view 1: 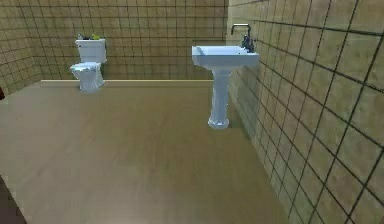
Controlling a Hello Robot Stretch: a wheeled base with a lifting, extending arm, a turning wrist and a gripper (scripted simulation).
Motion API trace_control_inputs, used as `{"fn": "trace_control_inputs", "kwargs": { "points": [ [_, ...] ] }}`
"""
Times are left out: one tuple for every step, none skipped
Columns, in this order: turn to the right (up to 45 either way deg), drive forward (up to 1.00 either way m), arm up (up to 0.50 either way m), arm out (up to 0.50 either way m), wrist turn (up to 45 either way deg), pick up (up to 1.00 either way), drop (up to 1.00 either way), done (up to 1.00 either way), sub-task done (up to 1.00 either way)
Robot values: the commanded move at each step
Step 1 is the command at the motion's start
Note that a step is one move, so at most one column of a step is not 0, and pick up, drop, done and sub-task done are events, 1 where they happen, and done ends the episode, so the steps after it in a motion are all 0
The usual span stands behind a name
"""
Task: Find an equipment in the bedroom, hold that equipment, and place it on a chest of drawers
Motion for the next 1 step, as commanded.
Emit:
{"fn": "trace_control_inputs", "kwargs": {
  "points": [
    [0.0,0.45,0.00,0.00,0.0,0.00,0.00,0.00,0.00]
  ]
}}
